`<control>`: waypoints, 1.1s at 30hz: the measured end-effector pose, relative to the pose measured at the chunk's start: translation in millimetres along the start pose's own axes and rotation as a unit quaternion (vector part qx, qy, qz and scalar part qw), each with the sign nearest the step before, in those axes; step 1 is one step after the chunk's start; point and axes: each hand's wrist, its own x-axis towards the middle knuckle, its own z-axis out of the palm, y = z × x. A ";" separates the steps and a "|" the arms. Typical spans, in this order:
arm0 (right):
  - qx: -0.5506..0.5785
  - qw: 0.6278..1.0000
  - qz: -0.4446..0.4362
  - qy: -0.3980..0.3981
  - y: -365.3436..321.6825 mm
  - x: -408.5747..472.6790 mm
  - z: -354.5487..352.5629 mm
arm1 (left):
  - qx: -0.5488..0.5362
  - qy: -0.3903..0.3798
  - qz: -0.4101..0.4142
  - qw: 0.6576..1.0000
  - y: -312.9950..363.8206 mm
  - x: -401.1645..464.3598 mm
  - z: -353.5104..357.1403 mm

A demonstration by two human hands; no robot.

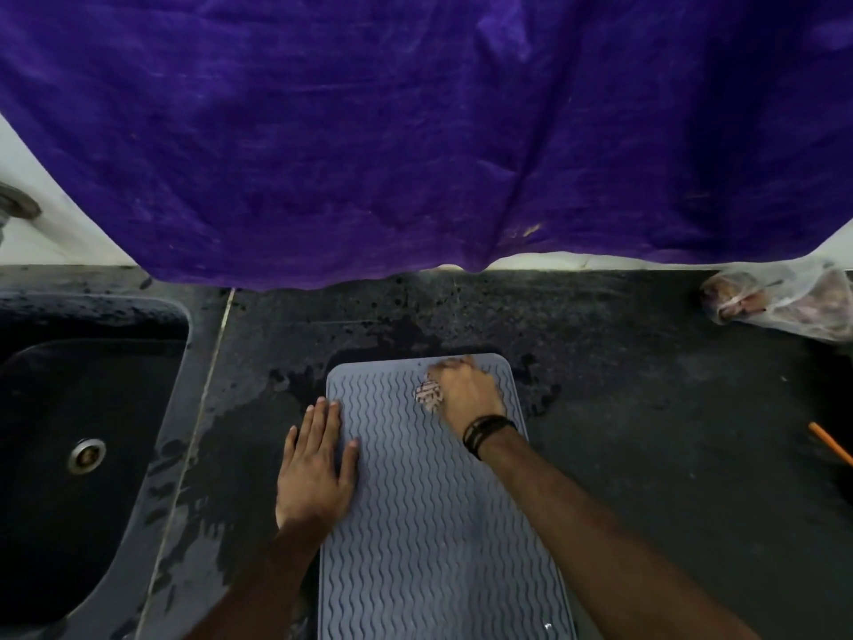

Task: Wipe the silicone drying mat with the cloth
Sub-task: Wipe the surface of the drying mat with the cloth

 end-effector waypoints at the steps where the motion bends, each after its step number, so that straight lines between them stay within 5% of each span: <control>1: -0.001 1.000 0.001 -0.010 0.4 3.3 1.1 | 0.000 -0.002 -0.001 1.000 -0.4 0.0 0.0; 17: 0.018 1.000 0.015 0.018 11.0 13.0 -7.1 | 0.011 -0.008 -0.014 1.000 -1.4 2.7 2.1; 33: -0.051 0.996 -0.033 -0.061 11.5 -29.6 15.6 | -0.009 0.011 0.000 1.000 -0.6 0.2 -0.9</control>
